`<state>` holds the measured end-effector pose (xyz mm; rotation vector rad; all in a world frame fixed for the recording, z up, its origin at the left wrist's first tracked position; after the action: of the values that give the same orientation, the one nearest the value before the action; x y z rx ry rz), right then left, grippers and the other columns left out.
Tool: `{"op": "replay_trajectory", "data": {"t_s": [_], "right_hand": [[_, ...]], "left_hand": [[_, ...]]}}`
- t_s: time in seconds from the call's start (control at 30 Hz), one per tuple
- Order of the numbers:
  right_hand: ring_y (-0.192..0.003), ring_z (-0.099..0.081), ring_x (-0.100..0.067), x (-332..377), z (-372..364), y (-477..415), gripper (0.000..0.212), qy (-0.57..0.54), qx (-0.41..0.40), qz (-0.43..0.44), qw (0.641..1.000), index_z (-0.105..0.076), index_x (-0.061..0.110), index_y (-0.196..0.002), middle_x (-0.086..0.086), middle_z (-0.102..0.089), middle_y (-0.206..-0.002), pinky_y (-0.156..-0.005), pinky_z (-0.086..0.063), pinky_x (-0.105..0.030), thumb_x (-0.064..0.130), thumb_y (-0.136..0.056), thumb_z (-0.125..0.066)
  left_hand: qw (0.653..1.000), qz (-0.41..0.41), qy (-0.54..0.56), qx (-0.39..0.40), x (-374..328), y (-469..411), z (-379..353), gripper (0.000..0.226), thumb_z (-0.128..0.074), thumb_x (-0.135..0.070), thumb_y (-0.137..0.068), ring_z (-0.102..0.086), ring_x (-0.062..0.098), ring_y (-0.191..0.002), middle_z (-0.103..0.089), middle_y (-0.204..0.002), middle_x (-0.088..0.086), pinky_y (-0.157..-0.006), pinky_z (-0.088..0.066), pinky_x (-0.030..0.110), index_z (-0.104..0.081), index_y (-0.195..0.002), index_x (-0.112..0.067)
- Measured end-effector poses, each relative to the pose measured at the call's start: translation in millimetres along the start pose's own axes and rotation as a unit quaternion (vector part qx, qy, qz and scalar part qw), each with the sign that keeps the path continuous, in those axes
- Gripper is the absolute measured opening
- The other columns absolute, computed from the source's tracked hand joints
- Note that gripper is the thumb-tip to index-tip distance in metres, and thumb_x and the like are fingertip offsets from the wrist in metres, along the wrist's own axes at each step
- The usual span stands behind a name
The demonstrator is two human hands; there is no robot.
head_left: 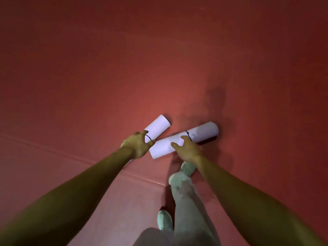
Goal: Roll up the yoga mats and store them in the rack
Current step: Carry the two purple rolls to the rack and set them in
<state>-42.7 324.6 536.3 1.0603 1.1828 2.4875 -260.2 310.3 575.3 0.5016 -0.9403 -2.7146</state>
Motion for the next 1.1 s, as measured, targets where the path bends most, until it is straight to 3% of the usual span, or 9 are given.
{"op": "replay_trajectory", "data": {"t_s": [0.23, 0.4, 0.67, 0.8, 0.97, 1.03, 1.1], "right_hand": [[-0.139, -0.046, -0.038, 46, 22, -150, 0.084, -0.025, -0.042, -0.057, 0.997, -0.032, 0.021, -0.156, -0.013, -0.049, -0.152, -0.113, -0.041, -0.045, 0.066, -0.090, -0.059], [-0.140, -0.045, -0.039, 31, 8, -288, 0.092, -0.089, -0.063, -0.143, 0.984, -0.028, 0.019, -0.159, -0.017, -0.047, -0.153, -0.115, -0.038, -0.046, 0.070, -0.089, -0.060], [-0.141, -0.043, -0.043, -95, -45, -498, 0.102, -0.164, -0.161, -0.255, 0.939, -0.022, 0.016, -0.160, -0.022, -0.041, -0.155, -0.116, -0.037, -0.053, 0.072, -0.086, -0.064], [-0.137, -0.043, -0.046, -174, -59, -551, 0.100, -0.096, -0.199, -0.258, 0.941, -0.022, 0.019, -0.161, -0.025, -0.042, -0.151, -0.113, -0.039, -0.052, 0.065, -0.085, -0.070], [-0.148, -0.024, -0.049, -238, -44, -590, 0.109, -0.062, -0.320, -0.261, 0.909, -0.012, 0.021, -0.163, -0.029, -0.022, -0.162, -0.118, -0.028, -0.059, 0.060, -0.083, -0.074], [-0.149, -0.022, -0.051, -258, -35, -604, 0.116, -0.080, -0.332, -0.304, 0.889, -0.006, 0.029, -0.163, -0.032, -0.009, -0.164, -0.117, -0.030, -0.062, 0.063, -0.079, -0.077], [-0.142, -0.033, -0.055, -275, -31, -614, 0.127, -0.118, -0.333, -0.337, 0.873, 0.002, 0.039, -0.162, -0.037, 0.000, -0.162, -0.114, -0.037, -0.061, 0.066, -0.070, -0.082]], "left_hand": [[1.000, -0.006, -0.003, 0.023, -22, -177, 34, 0.069, -0.045, -0.060, -0.100, -0.056, 0.036, -0.125, -0.049, -0.148, 0.014, -0.099, -0.048, 0.045, -0.032, -0.156, -0.023], [1.000, 0.002, 0.013, 0.019, -11, -332, -1, 0.067, -0.051, -0.059, -0.097, -0.056, 0.035, -0.124, -0.052, -0.144, 0.012, -0.097, -0.048, 0.042, -0.037, -0.152, -0.023], [0.996, -0.006, -0.072, 0.048, 55, -559, -178, 0.093, -0.062, -0.070, -0.083, -0.055, 0.037, -0.120, -0.051, -0.139, 0.012, -0.096, -0.046, 0.046, -0.025, -0.156, -0.026], [0.997, 0.024, -0.069, 0.032, 79, -611, -243, 0.113, -0.070, -0.070, -0.078, -0.034, 0.042, -0.142, -0.028, -0.158, 0.020, -0.109, -0.038, 0.059, -0.001, -0.161, -0.036], [0.996, 0.037, -0.084, 0.005, 82, -656, -290, 0.134, -0.081, -0.074, -0.063, -0.011, 0.047, -0.152, -0.003, -0.167, 0.023, -0.116, -0.021, 0.069, 0.010, -0.157, -0.044], [0.993, 0.060, -0.094, -0.026, 85, -667, -297, 0.138, -0.083, -0.074, -0.059, -0.018, 0.048, -0.150, -0.012, -0.165, 0.023, -0.115, -0.023, 0.070, 0.009, -0.157, -0.044], [0.990, 0.061, -0.097, -0.079, 81, -670, -303, 0.136, -0.084, -0.073, -0.057, -0.036, 0.048, -0.139, -0.032, -0.152, 0.023, -0.109, -0.034, 0.066, 0.003, -0.157, -0.042]]}}
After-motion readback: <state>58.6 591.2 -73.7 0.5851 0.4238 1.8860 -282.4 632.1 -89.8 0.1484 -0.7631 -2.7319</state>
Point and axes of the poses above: each hand's wrist, its own y-axis away from the middle knuckle, its own z-axis out of the back of the hand, x = y × z, the point moved 3 cm from there along -y, towards the middle knuckle
